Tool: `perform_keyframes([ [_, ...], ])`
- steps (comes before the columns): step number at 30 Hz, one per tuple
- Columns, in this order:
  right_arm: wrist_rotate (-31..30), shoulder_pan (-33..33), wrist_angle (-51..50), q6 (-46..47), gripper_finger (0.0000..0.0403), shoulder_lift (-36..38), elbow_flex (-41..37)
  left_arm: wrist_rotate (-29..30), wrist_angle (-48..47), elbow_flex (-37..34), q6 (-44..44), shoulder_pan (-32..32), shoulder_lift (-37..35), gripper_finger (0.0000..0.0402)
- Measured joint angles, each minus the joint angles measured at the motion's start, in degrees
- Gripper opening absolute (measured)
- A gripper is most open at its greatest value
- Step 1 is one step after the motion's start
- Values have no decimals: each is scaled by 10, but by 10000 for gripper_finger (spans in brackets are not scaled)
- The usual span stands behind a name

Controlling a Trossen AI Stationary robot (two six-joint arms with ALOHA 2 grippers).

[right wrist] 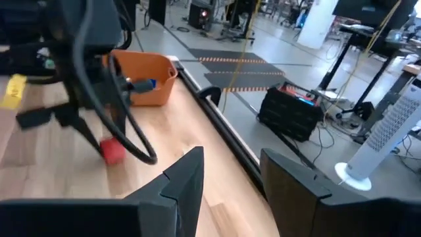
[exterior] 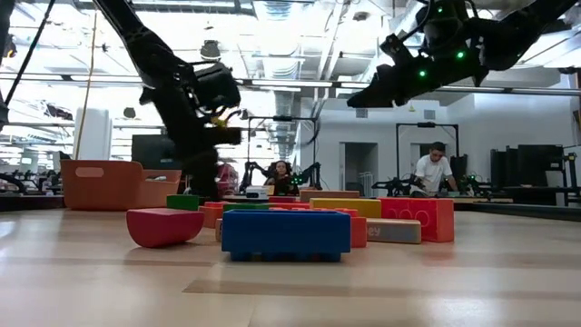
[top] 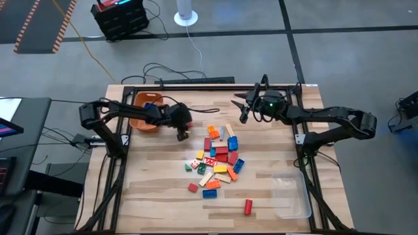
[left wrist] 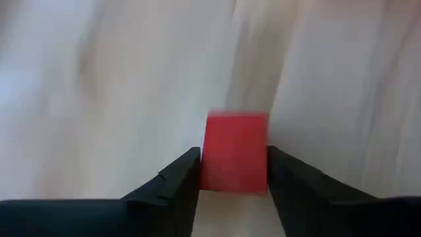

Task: Sort blocks by size
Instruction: Move the small red wooden block to the top left of the table, then remove the small blue game piece from the orange bin

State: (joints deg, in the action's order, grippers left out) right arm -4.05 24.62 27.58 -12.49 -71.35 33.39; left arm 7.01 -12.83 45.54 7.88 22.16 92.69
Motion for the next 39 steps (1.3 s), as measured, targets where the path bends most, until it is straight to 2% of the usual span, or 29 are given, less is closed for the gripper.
perform_keyframes([
  [4,0,-20,-26,3,179,-3,0,29,-118,37,-6,-6,-49,226],
  [8,0,-50,-55,23,179,-3,0,94,-260,76,19,-12,-89,259],
  [12,0,-84,-61,43,179,-3,0,119,-368,130,13,-13,-116,264],
  [17,0,-127,-61,54,179,-3,0,139,-478,188,-11,27,-120,258],
  [20,0,-151,-61,57,179,-3,0,115,-512,192,-40,81,-118,254],
  [24,0,-182,-59,68,179,-3,0,14,-569,181,-103,181,-119,250],
  [28,-3,-212,-56,76,179,-3,0,-17,-613,179,-140,242,-119,250],
  [33,-3,-241,-43,80,179,-3,0,-18,-629,179,-213,252,-119,250],
  [39,-4,-263,-30,80,179,-3,0,-3,-606,177,-252,247,-109,251],
])
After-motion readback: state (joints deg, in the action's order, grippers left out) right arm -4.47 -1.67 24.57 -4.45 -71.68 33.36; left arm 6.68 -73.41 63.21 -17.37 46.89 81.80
